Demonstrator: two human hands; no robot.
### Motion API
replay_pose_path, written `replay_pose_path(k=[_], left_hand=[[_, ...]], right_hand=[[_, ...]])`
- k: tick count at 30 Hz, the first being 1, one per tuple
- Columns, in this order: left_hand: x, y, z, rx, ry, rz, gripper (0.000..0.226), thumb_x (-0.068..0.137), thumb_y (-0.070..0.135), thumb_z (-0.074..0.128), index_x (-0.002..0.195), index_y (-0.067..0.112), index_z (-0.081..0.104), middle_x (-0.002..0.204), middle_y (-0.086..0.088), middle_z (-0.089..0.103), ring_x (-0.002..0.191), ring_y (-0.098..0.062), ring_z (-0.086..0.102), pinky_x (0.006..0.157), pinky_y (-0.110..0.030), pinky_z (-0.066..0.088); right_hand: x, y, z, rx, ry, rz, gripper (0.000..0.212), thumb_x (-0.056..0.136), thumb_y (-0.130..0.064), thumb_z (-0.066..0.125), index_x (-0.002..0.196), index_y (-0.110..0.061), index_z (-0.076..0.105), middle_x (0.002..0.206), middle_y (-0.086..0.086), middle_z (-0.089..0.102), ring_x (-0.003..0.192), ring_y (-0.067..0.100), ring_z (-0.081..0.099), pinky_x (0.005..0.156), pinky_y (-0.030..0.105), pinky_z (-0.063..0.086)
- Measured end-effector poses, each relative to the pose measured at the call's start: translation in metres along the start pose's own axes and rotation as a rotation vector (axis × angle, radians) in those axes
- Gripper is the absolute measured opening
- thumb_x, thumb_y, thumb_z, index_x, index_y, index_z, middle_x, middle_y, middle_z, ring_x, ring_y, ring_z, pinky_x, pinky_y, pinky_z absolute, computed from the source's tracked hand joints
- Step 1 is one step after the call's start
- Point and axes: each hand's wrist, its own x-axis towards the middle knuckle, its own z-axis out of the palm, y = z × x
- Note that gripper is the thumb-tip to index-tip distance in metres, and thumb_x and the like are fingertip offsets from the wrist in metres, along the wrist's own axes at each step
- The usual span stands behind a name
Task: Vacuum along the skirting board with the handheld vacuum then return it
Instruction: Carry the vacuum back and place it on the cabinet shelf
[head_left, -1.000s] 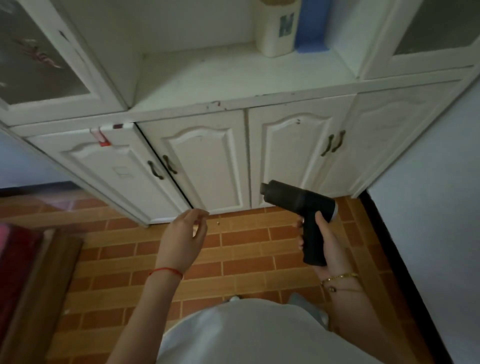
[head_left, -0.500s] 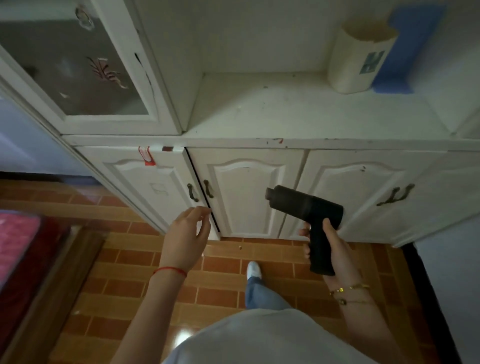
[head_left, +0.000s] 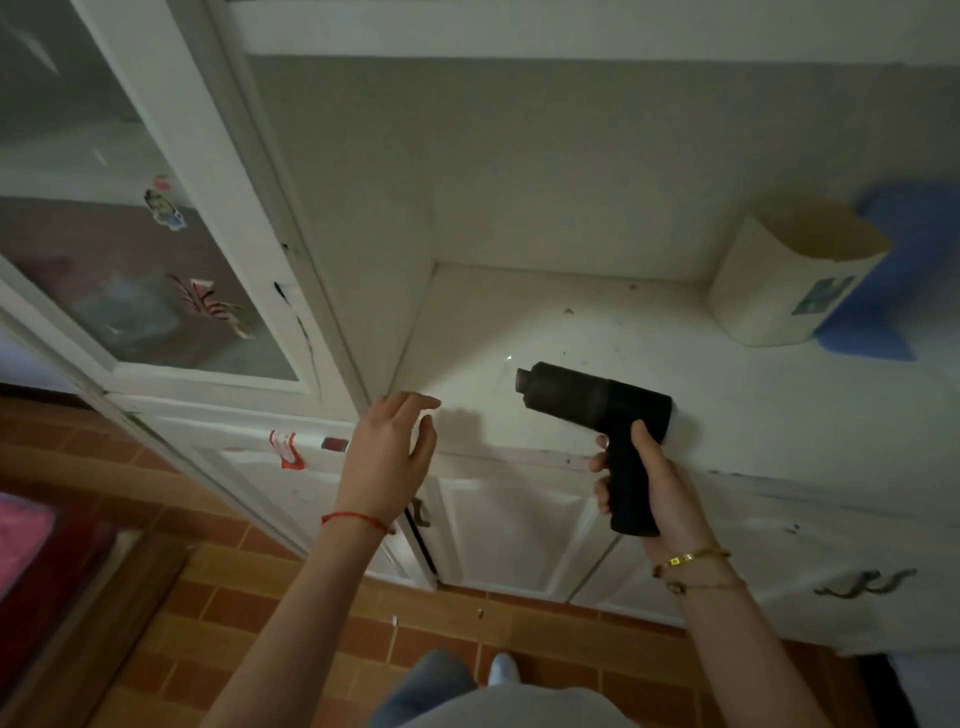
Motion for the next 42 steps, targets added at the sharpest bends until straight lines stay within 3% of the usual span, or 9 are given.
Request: replay_pose_path(k=[10, 17, 23, 30, 34, 36, 38, 39, 42], left_hand=[[0.056, -0.04, 0.053, 0.094, -0.16, 0.007, 0.034, 0.09, 0.026, 0.042, 0.113, 0.012, 0.064, 0.114, -0.008, 0.064, 0.104, -0.033, 0.057, 0.085, -0.043, 0.052], [0.055, -0.048, 0.064, 0.049, -0.138, -0.019, 0.034, 0.087, 0.022, 0.044, 0.114, 0.01, 0.062, 0.119, -0.009, 0.061, 0.108, -0.03, 0.052, 0.092, -0.041, 0.048], [0.055, -0.048, 0.067, 0.065, -0.146, -0.016, 0.039, 0.086, 0.023, 0.042, 0.117, 0.009, 0.061, 0.12, -0.011, 0.06, 0.11, -0.031, 0.053, 0.095, -0.04, 0.047], [0.056, -0.05, 0.067, 0.097, -0.132, 0.049, 0.038, 0.087, 0.025, 0.044, 0.117, 0.01, 0.061, 0.119, -0.011, 0.06, 0.11, -0.03, 0.052, 0.097, -0.041, 0.043], [0.056, -0.053, 0.069, 0.112, -0.12, 0.067, 0.039, 0.087, 0.025, 0.044, 0.118, 0.01, 0.061, 0.119, -0.011, 0.06, 0.11, -0.031, 0.053, 0.1, -0.041, 0.042], [0.055, -0.053, 0.07, 0.115, -0.112, 0.073, 0.039, 0.088, 0.026, 0.043, 0.118, 0.01, 0.062, 0.119, -0.011, 0.06, 0.11, -0.03, 0.053, 0.1, -0.04, 0.039], [0.055, -0.053, 0.07, 0.117, -0.11, 0.076, 0.039, 0.088, 0.026, 0.043, 0.118, 0.009, 0.062, 0.119, -0.011, 0.06, 0.11, -0.031, 0.053, 0.101, -0.039, 0.038], [0.055, -0.054, 0.07, 0.115, -0.109, 0.077, 0.039, 0.088, 0.026, 0.043, 0.118, 0.009, 0.062, 0.119, -0.011, 0.061, 0.11, -0.031, 0.053, 0.101, -0.039, 0.038], [0.056, -0.054, 0.071, 0.114, -0.112, 0.071, 0.038, 0.089, 0.026, 0.043, 0.118, 0.009, 0.062, 0.119, -0.012, 0.061, 0.111, -0.032, 0.054, 0.101, -0.04, 0.039]], right_hand=[[0.112, -0.029, 0.053, -0.064, 0.039, 0.013, 0.038, 0.093, -0.042, 0.052, 0.095, -0.005, 0.062, 0.072, 0.008, 0.064, 0.047, 0.018, 0.054, 0.046, 0.027, 0.047], [0.189, -0.052, 0.098, -0.1, 0.081, -0.008, 0.032, 0.094, -0.037, 0.054, 0.093, -0.005, 0.06, 0.071, 0.011, 0.063, 0.046, 0.019, 0.055, 0.046, 0.026, 0.049], [0.259, -0.057, 0.133, -0.173, 0.112, -0.001, 0.041, 0.093, -0.039, 0.055, 0.104, -0.001, 0.06, 0.06, 0.007, 0.067, 0.042, 0.017, 0.059, 0.044, 0.025, 0.049], [0.304, -0.05, 0.159, -0.254, 0.12, 0.05, 0.051, 0.091, -0.045, 0.056, 0.11, 0.002, 0.062, 0.07, 0.011, 0.065, 0.049, 0.019, 0.059, 0.043, 0.023, 0.047], [0.313, -0.045, 0.162, -0.237, 0.119, 0.059, 0.048, 0.092, -0.043, 0.055, 0.105, 0.003, 0.059, 0.069, 0.013, 0.063, 0.04, 0.017, 0.058, 0.041, 0.023, 0.047], [0.317, -0.041, 0.161, -0.353, 0.137, 0.061, 0.06, 0.091, -0.05, 0.052, 0.116, 0.004, 0.059, 0.088, 0.016, 0.068, 0.062, 0.021, 0.066, 0.06, 0.029, 0.054], [0.317, -0.039, 0.158, -0.611, 0.194, 0.04, 0.072, 0.091, -0.057, 0.045, 0.129, 0.003, 0.052, 0.119, 0.019, 0.061, 0.102, 0.031, 0.062, 0.088, 0.033, 0.046], [0.315, -0.039, 0.158, -0.74, 0.214, 0.019, 0.073, 0.093, -0.058, 0.039, 0.128, 0.004, 0.052, 0.125, 0.019, 0.058, 0.11, 0.032, 0.057, 0.091, 0.032, 0.042], [0.317, -0.039, 0.156, -1.026, 0.209, -0.04, 0.069, 0.096, -0.058, 0.026, 0.083, 0.0, 0.062, 0.097, 0.017, 0.065, 0.087, 0.03, 0.058, 0.074, 0.03, 0.041]])
